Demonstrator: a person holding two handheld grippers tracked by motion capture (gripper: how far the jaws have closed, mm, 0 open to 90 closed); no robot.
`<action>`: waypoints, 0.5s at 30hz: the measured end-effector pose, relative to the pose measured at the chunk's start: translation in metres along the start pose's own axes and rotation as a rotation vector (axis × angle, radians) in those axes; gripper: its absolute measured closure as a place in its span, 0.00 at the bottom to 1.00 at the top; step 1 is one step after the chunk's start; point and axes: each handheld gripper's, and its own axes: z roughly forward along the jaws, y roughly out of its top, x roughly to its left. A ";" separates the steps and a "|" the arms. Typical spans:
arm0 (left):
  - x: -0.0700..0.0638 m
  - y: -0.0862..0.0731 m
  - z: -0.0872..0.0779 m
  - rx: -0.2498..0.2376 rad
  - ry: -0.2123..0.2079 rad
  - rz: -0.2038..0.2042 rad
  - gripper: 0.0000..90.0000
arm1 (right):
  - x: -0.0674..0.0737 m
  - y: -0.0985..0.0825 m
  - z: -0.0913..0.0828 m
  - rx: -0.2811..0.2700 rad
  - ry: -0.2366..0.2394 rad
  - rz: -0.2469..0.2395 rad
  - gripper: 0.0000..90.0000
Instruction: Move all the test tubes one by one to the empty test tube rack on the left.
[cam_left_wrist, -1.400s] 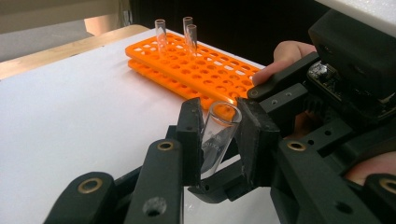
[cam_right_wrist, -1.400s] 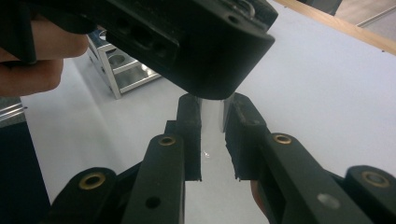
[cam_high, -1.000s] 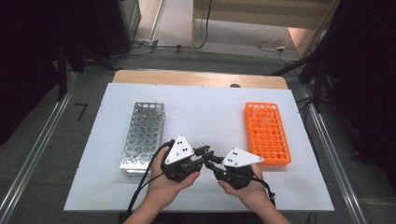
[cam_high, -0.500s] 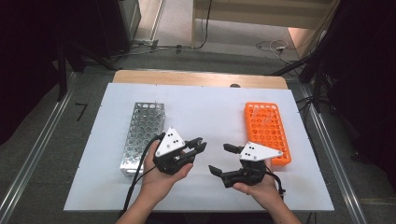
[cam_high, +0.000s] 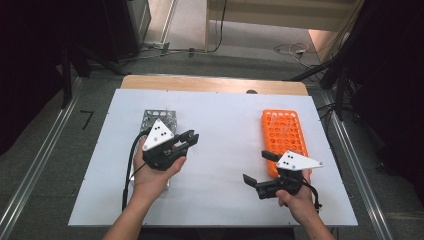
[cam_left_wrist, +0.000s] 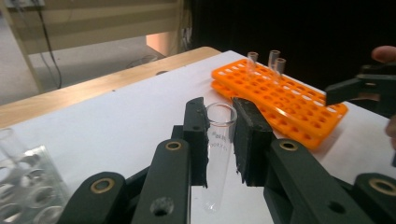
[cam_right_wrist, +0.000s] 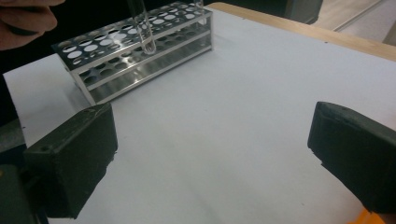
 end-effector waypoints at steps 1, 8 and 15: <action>0.003 0.001 0.000 -0.004 0.008 0.001 0.83 | -0.002 -0.001 -0.002 -0.002 -0.005 0.002 0.00; 0.026 0.007 -0.003 -0.012 0.057 -0.018 0.83 | -0.016 -0.009 -0.013 -0.002 -0.044 0.021 0.00; 0.047 0.010 -0.005 -0.020 0.107 -0.040 0.83 | -0.029 -0.014 -0.021 -0.004 -0.075 0.037 0.00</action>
